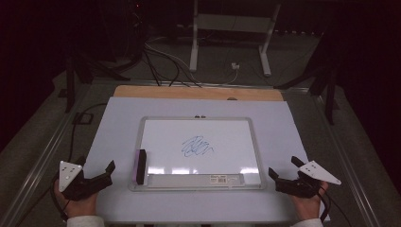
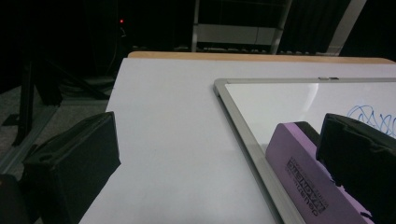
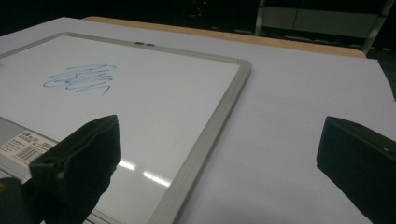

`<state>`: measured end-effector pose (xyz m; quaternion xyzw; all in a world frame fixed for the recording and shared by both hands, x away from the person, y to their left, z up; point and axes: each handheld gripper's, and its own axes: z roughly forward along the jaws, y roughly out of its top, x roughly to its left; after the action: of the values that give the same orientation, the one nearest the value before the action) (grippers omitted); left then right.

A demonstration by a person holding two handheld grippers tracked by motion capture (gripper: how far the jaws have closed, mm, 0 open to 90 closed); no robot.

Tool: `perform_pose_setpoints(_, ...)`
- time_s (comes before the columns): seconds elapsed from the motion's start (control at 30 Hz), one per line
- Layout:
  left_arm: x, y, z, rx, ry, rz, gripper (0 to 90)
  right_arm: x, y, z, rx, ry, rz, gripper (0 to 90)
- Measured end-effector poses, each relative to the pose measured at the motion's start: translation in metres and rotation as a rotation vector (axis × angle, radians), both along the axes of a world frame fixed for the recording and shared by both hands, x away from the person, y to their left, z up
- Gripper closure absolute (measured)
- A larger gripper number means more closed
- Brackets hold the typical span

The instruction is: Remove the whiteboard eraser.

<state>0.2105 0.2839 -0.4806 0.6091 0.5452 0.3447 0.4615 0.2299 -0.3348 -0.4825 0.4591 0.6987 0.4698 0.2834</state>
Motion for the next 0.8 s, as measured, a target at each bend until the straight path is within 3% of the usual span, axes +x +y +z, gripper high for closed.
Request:
perform_pose_setpoints(0.43,-0.004,0.004,0.012,-0.069,-0.012,-0.004,0.3,-0.001,-0.003,0.000,0.001,-0.015,-0.024,0.3)
perform_pose_setpoints(0.6,-0.005,0.005,0.018,-0.063,-0.024,0.000,0.4,-0.002,-0.004,0.000,0.007,-0.021,-0.028,0.4)
perform_pose_setpoints(0.8,-0.003,0.005,0.022,-0.044,-0.012,-0.010,0.4,-0.001,-0.001,0.000,-0.029,-0.024,-0.026,0.3)
